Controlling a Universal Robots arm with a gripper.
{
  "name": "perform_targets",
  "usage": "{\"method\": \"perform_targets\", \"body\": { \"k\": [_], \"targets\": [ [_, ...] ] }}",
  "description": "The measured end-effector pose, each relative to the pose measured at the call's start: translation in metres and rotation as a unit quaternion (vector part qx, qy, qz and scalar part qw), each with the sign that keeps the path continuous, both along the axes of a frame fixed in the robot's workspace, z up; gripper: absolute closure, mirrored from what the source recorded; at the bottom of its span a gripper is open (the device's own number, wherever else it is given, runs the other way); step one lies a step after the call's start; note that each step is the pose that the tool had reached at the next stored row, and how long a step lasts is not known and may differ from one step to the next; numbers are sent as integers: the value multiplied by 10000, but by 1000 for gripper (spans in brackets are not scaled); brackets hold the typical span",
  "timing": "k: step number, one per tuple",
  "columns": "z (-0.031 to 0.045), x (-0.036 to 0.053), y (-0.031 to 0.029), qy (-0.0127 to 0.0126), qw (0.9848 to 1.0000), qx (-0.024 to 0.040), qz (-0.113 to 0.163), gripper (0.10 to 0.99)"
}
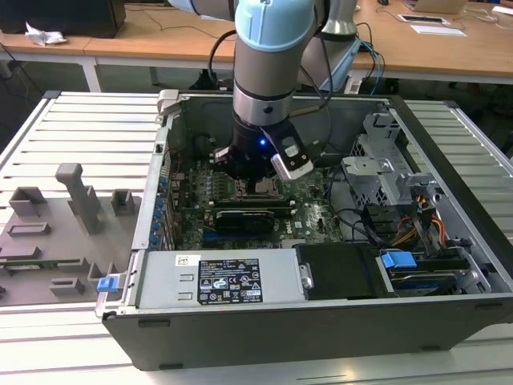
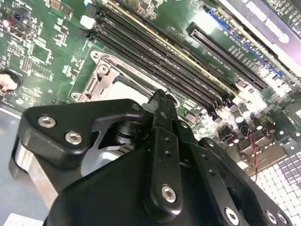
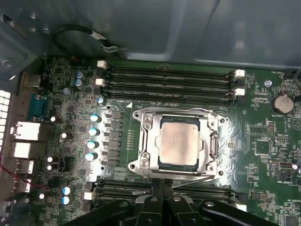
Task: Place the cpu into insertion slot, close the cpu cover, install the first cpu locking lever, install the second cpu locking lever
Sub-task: 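Install the second cpu locking lever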
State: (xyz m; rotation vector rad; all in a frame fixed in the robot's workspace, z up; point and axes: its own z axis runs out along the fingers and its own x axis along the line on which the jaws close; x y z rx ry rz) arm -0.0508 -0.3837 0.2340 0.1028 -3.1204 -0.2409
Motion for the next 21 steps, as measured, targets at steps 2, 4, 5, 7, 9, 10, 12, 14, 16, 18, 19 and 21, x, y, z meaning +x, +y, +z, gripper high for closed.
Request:
{"method": "perform_targets", "body": {
  "k": [2,4,5,7,9,10,12,14,16,18,19,21],
  "targets": [
    [-11,-32,-9,0,10000,15,2,980],
    [-35,-45,-10,0,10000,18,4,980],
    [-59,-48,-10,0,10000,19,5,980],
    [-94,-55,-10,0,10000,21,7,980],
    [-104,-59,-13,1,10000,31,8,980],
    [-106,-62,-23,0,10000,52,8,980],
    [-107,-79,-52,0,9999,145,7,980],
    [-107,-97,-76,0,9998,209,8,980],
    [-107,-110,-98,0,9997,249,7,980],
    [-107,-125,-120,0,9996,288,8,980],
    [-108,-134,-128,0,9995,305,8,980],
    [-119,-148,-130,0,9995,316,7,980]
  ]
}}
